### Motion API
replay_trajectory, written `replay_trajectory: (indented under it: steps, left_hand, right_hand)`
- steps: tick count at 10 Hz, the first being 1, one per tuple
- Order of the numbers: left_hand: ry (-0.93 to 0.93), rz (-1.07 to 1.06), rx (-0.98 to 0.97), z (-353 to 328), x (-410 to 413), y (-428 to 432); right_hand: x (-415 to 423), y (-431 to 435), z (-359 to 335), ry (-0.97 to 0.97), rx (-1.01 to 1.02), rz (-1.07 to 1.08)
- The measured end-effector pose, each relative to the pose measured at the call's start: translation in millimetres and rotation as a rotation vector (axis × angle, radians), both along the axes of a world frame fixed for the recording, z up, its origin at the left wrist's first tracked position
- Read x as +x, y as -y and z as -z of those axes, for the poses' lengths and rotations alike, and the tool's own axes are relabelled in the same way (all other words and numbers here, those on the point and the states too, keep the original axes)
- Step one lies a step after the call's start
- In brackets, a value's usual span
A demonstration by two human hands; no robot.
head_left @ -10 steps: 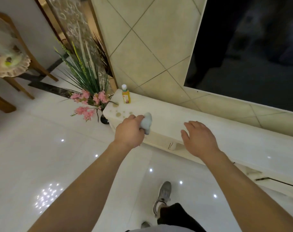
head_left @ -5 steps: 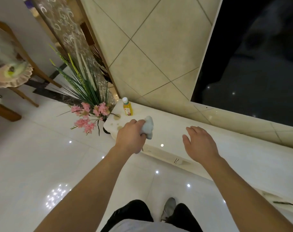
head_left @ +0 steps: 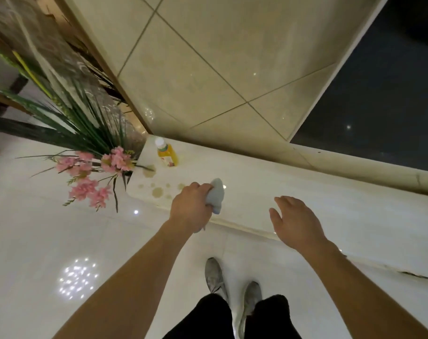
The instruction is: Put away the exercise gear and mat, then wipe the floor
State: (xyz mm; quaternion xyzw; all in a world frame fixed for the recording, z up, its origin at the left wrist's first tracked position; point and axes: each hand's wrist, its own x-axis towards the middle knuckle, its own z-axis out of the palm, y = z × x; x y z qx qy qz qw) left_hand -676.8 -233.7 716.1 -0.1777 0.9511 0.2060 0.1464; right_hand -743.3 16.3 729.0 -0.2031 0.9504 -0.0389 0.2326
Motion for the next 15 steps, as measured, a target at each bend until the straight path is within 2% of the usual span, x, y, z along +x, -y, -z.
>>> replay_trajectory:
  steps: [4, 7, 10, 12, 15]
  left_hand:
    - [0.145, 0.057, 0.001, 111, -69, 36]
    - [0.058, 0.144, -0.038, 211, -114, 31]
    - [-0.004, 0.143, -0.029, 302, -118, 35]
    - [0.011, 0.185, -0.022, 332, -113, 33]
    - [0.038, 0.194, -0.030, 326, -109, 35]
  right_hand:
    - [-59, 36, 100, 0.147, -0.004, 0.044]
    - [-101, 45, 191, 0.167, -0.019, 0.009]
    - [-119, 48, 267, 0.185, 0.008, -0.045]
    - [-121, 50, 288, 0.201, -0.002, -0.023]
    - [-117, 50, 280, 0.190, -0.015, 0.003]
